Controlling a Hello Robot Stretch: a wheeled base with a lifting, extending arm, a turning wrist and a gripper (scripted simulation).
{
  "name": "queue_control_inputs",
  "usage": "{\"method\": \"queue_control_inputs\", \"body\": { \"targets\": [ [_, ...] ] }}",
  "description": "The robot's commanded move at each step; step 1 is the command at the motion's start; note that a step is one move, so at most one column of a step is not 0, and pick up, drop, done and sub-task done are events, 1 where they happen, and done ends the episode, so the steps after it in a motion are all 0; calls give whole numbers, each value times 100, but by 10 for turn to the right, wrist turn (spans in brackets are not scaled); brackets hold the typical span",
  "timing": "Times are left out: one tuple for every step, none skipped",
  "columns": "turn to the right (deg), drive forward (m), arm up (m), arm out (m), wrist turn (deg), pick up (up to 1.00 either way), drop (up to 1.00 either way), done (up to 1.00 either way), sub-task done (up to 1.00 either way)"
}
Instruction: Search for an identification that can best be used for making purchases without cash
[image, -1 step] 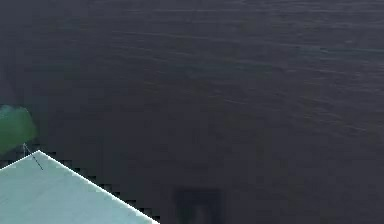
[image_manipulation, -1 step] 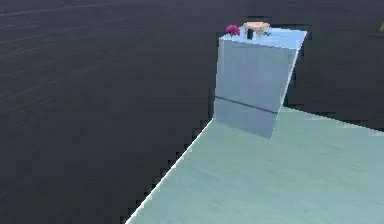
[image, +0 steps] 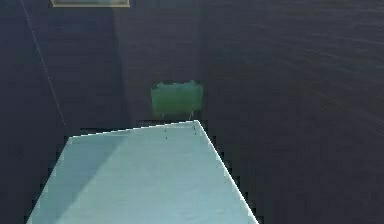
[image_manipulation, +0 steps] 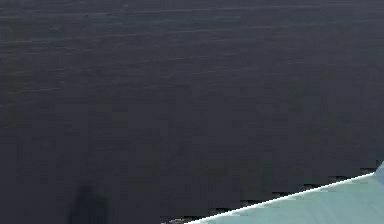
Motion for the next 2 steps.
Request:
{"method": "queue_control_inputs", "body": {
  "targets": [
    [-450,0,0,0,0,0,0,0,0],
    [-450,0,0,0,0,0,0,0,0]
  ]
}}
